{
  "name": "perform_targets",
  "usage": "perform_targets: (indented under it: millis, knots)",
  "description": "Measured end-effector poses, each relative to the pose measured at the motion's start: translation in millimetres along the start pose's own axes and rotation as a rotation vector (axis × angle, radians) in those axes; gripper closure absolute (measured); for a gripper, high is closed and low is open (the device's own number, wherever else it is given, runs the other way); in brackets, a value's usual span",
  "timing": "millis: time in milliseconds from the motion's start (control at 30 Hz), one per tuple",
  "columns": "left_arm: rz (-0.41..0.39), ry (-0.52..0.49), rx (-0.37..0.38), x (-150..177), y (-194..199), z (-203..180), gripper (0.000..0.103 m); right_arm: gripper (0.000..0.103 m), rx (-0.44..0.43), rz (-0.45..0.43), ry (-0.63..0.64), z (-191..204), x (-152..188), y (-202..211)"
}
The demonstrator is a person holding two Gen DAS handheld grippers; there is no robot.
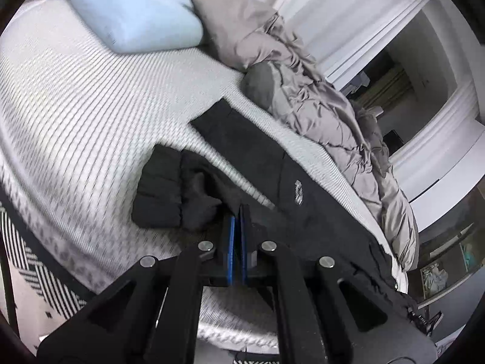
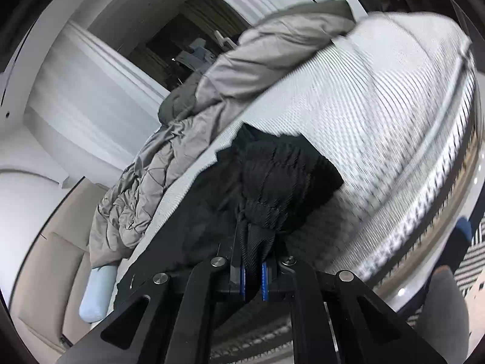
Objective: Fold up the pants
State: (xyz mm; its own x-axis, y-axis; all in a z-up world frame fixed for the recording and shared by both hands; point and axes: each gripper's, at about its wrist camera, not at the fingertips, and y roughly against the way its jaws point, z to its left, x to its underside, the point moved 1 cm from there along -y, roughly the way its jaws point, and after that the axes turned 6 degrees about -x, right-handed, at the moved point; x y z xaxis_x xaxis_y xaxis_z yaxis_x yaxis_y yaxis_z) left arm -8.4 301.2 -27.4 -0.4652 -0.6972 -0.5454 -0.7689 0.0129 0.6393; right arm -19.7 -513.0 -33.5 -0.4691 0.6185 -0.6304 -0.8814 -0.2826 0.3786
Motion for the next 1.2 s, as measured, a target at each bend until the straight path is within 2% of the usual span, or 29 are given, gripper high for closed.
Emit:
perform_targets:
  millis: [167,267,300,333,367,400,433,467,500,567,600,700,800,867,967,1000,1100,1167,1200]
  knots:
    - [-0.021,-0.052,-0.008,-71.6,-30.1,-53.5,0.102,0.097,0.021,-0.016,0.083,55.6,-49.2,-29.5]
    - [-0.001,-0.094,-0.062,-125.8,-78.3,-93.5,0.099,0.096,0.059,-0.021,0.147,95.2,-92.0,-70.7]
    - [0.002,-0.088,-0.087,-142.8,-98.0,-102.4,0.088,0.096,0.076,-0.014,0.155,107.5,-108.8,-92.5]
    - [0.002,-0.091,-0.132,-162.3,-124.1,-110.2,0.056,0.088,0.093,0.004,0.170,118.6,-124.1,-116.0]
    - [0.008,-0.089,-0.167,-174.4,-143.6,-113.6,0.036,0.064,0.101,0.035,0.184,130.5,-141.9,-149.9]
    - [0.011,-0.077,-0.195,-182.9,-160.1,-115.0,0.020,0.045,0.095,0.077,0.185,137.4,-154.5,-182.7]
    - [0.016,-0.065,-0.216,-191.3,-173.3,-113.4,0.020,0.026,0.090,0.106,0.191,140.2,-161.6,-204.1]
    - [0.047,-0.062,-0.242,-196.8,-186.4,-112.2,0.020,0.026,0.098,0.121,0.195,141.2,-168.6,-227.4]
    - [0.081,-0.057,-0.248,-199.4,-194.8,-109.1,0.020,0.026,0.171,0.139,0.219,143.0,-172.7,-249.7]
    - [0.097,-0.058,-0.193,-199.7,-193.1,-105.5,0.020,0.026,0.255,0.173,0.226,143.1,-172.7,-265.4]
    - [0.094,-0.070,-0.185,-196.9,-189.8,-103.3,0.020,0.026,0.204,0.184,0.222,144.1,-168.9,-264.7]
    - [0.077,-0.110,-0.179,-173.2,-172.9,-95.7,0.020,0.020,0.129,0.186,0.255,148.5,-155.3,-247.0]
    - [0.104,-0.118,-0.162,-135.3,-162.4,-86.2,0.020,0.014,0.063,0.162,0.263,144.7,-130.7,-213.9]
    - [0.143,-0.066,-0.095,-111.0,-165.6,-78.8,0.020,0.013,0.035,0.144,0.263,140.9,-113.9,-196.0]
    - [0.176,-0.009,-0.036,-75.2,-173.2,-73.5,0.029,0.011,0.005,0.110,0.212,124.3,-88.1,-166.7]
    - [0.173,-0.007,-0.030,-67.7,-173.3,-75.1,0.034,0.011,0.006,0.093,0.184,115.8,-81.3,-157.2]
    - [0.154,-0.021,0.027,-58.5,-183.1,-92.7,0.036,0.011,0.016,0.069,0.133,99.7,-61.4,-137.3]
    - [0.193,-0.047,0.013,-56.5,-202.0,-102.5,0.036,0.011,0.019,0.071,0.119,94.2,-54.4,-130.3]
    - [0.224,-0.046,-0.006,-54.9,-212.6,-103.7,0.042,0.011,0.018,0.074,0.116,90.6,-49.3,-124.7]
